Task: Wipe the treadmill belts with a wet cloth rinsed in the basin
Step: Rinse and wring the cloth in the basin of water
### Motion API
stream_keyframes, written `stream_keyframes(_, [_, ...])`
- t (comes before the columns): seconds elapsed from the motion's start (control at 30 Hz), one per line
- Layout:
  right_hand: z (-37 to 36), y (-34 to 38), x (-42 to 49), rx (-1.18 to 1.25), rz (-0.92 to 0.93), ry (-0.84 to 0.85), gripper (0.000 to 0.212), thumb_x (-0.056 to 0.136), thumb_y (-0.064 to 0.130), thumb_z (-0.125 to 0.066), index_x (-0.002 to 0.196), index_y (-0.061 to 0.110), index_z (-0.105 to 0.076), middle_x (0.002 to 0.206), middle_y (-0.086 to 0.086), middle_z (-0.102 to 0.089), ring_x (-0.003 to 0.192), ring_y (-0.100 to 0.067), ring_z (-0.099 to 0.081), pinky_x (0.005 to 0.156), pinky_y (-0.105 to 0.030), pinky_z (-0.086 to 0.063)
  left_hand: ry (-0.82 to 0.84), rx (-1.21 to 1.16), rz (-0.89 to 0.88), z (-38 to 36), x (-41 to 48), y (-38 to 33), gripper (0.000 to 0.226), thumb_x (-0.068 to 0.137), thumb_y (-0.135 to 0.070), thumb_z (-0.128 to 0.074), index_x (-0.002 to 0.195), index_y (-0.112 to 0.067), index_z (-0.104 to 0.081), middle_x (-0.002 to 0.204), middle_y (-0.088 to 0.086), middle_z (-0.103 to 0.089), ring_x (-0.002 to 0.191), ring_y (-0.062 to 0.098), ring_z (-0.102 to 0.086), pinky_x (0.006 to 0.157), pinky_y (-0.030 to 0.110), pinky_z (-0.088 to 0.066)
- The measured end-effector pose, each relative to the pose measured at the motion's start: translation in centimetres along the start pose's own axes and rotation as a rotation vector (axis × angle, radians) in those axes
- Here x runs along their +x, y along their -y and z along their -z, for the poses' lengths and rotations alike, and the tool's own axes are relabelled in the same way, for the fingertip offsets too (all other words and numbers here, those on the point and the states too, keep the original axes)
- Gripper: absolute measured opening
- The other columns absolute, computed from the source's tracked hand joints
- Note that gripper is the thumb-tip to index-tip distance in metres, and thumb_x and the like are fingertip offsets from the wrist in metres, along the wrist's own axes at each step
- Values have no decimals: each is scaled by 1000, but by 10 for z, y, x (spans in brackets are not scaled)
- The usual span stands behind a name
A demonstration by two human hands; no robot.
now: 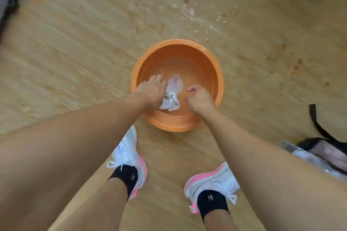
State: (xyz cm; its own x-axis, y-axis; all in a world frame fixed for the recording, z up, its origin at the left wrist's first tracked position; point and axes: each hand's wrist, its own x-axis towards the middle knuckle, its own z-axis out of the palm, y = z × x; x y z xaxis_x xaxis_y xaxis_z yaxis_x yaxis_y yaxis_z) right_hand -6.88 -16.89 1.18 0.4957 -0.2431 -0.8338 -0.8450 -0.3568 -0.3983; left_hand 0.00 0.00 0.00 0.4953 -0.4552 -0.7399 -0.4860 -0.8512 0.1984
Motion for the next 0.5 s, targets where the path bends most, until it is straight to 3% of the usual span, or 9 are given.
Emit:
stream_keyframes(0.07, [-31, -5, 16, -82, -4, 47, 23, 93, 12, -70, 110, 20, -57, 93, -4, -60, 84, -23, -57, 55, -32, -35, 49, 53, -1, -19, 19, 14, 52, 102, -23, -54, 150, -9, -40, 154, 17, -34, 143, 37, -36, 109, 49, -44])
stream_keyframes(0.17, [-70, -18, 28, -126, 51, 70, 23, 92, 10, -70, 115, 10, -65, 99, -7, -67, 95, -24, -64, 68, -28, -38, -44, -8, 18, -37, 31, 17, 39, 102, -34, -54, 134, -12, -57, 140, 17, -53, 132, 36, -49, 101, 45, -45])
stream_keyframes(0.23, [-76, -24, 34, 22, 113, -25, 17, 96, 8, -61, 112, 11, -65, 106, -11, -73, 100, -29, -68, 79, -31, -47, -169, -352, 62, -37, 30, 8, 18, 98, -30, -57, 101, -14, -64, 111, 15, -67, 110, 35, -61, 82, 38, -45])
stream_keyframes(0.3, [-73, -23, 33, 170, 166, -127, 15, 98, 4, -57, 107, 15, -61, 101, -7, -71, 92, -24, -65, 79, -29, -47, -212, -791, 200, -36, 31, 7, 22, 92, -28, -63, 75, -14, -56, 78, 4, -64, 79, 26, -61, 64, 34, -35])
stream_keyframes(0.4, [-50, -22, 41, 192, 163, -291, 27, 90, -4, -59, 99, 22, -59, 85, 10, -63, 77, -12, -58, 67, -25, -40, -333, -1189, 382, -25, 25, 6, 11, 81, -16, -71, 80, -5, -69, 69, 7, -71, 59, 14, -56, 57, 30, -40])
stream_keyframes(0.5, [-27, -18, 51, 66, 72, -321, 27, 84, -2, -61, 89, 25, -61, 84, 8, -66, 76, -17, -60, 60, -27, -37, -382, -1266, 432, -24, 18, 3, 12, 77, 5, -66, 87, -2, -67, 75, 14, -73, 58, 14, -56, 52, 26, -42])
